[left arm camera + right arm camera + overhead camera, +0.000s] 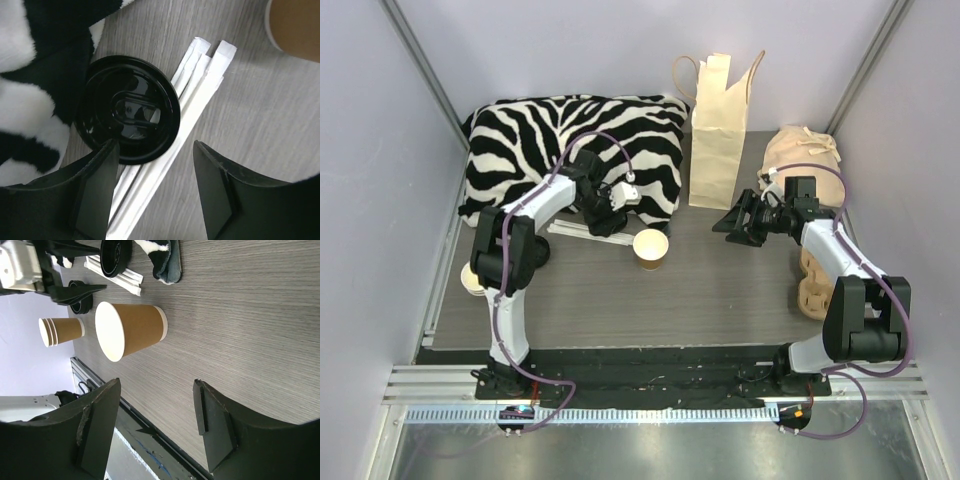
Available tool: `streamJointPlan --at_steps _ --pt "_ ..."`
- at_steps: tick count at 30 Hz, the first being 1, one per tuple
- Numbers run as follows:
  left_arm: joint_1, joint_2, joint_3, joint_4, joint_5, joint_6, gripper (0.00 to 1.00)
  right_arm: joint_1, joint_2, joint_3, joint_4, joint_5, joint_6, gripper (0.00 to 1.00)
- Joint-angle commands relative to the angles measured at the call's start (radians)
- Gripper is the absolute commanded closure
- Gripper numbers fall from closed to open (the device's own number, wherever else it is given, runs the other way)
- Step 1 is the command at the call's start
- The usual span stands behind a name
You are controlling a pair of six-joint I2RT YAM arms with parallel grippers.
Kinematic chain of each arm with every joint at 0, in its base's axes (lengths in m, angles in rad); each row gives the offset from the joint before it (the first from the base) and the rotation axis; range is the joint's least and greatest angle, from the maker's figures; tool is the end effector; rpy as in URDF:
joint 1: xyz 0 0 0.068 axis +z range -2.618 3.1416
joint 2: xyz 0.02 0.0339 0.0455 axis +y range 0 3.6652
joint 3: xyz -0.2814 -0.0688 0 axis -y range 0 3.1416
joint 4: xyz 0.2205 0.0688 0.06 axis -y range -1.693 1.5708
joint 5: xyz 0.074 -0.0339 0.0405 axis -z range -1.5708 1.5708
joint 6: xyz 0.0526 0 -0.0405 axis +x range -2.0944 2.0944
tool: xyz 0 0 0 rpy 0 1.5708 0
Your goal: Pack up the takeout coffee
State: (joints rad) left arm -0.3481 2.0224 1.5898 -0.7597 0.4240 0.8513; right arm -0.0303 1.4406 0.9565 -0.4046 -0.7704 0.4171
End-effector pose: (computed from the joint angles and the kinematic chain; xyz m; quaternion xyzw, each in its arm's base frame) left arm 0.3810 -0.1613 0.2154 0.5746 0.7703 -0.1544 0.2296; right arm 0.2780 0.0282 0.2563 0.0712 0.8795 0.4071 0.2361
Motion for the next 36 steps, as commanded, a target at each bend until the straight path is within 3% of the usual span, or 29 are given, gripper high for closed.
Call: streamJointPlan --at_steps 1,4,6,7,10,16,23,29,34,36 --pt "-0.012 0.038 0.044 -0.006 -0.007 0.132 0.36 0.001 0.004 0.041 0.016 -0.020 -0.009 0.32" --pt "-0.014 0.064 0.042 0.008 -0.030 0.146 0.39 0.001 0.004 0.042 0.016 -0.023 -0.009 0.32" --pt "-0.015 0.075 0.044 0.010 -0.039 0.157 0.47 0.001 0.003 0.044 0.016 -0.026 -0.011 0.32" --pt "-0.015 0.079 0.042 0.010 -0.045 0.160 0.58 0.001 0.000 0.044 0.012 -0.026 -0.012 0.32" --pt "-0.017 0.065 0.039 0.011 -0.054 0.169 0.77 0.001 -0.008 0.048 0.007 -0.030 -0.018 0.32" --pt "-0.017 -0.037 0.070 -0.071 -0.015 0.137 0.97 0.001 -0.023 0.088 -0.008 -0.052 -0.040 0.32" --pt "-0.015 -0.226 0.148 -0.300 0.148 0.065 1.00 0.006 -0.049 0.185 -0.057 -0.076 -0.113 0.32" --pt "-0.017 -0.323 0.222 -0.484 0.329 -0.104 1.00 0.064 -0.092 0.304 -0.120 -0.055 -0.276 0.32" --pt "-0.035 -0.343 0.274 -0.681 0.813 -0.340 1.00 0.173 -0.213 0.381 -0.151 0.002 -0.541 0.31" --pt "-0.084 -0.385 0.230 -0.682 0.886 -0.391 1.00 0.240 -0.276 0.363 -0.131 0.005 -0.676 0.28"
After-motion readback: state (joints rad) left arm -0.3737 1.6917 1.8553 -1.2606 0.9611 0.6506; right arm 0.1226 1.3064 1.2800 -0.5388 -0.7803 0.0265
